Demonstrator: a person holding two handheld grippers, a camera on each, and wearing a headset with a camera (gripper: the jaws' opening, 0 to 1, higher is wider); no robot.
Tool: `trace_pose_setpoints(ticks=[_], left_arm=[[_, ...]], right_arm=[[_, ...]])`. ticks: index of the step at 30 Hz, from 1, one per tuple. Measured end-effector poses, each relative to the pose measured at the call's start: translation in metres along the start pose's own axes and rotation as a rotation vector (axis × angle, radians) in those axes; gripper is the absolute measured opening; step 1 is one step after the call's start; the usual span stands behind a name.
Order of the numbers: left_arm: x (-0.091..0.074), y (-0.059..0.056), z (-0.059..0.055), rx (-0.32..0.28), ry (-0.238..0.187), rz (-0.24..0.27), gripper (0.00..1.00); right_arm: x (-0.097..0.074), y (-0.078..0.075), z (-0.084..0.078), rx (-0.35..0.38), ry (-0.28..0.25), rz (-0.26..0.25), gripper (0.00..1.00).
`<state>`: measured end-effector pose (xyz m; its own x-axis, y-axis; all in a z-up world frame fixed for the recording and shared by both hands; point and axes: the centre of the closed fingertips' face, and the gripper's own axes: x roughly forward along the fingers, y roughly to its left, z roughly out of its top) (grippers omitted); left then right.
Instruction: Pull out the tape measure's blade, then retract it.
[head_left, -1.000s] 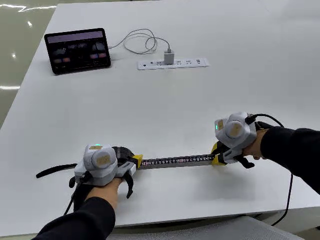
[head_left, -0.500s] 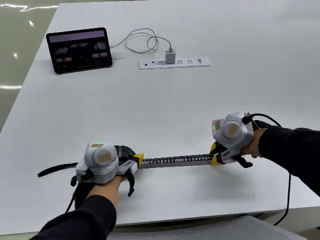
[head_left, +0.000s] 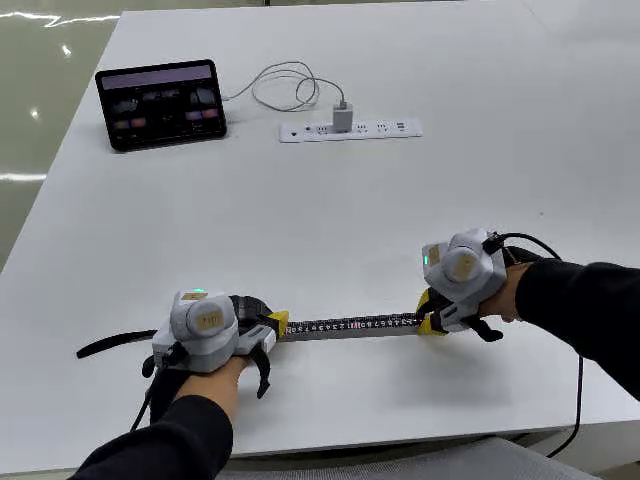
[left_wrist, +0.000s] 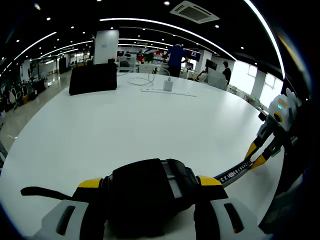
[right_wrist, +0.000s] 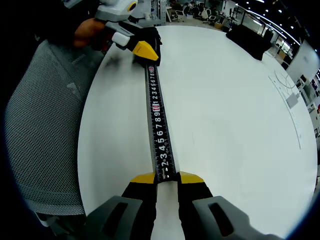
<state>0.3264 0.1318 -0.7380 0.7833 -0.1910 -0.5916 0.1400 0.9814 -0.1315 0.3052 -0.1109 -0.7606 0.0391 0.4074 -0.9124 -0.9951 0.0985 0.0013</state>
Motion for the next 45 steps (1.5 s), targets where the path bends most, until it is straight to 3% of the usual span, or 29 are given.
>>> trace_pose_setpoints(ticks=[45], left_arm=[[-0.001,-0.001,0.0,-0.002,0.003,-0.004,0.68]], right_arm=[[0.009,0.0,0.018,0.001,-0.026,0.013,0.11]])
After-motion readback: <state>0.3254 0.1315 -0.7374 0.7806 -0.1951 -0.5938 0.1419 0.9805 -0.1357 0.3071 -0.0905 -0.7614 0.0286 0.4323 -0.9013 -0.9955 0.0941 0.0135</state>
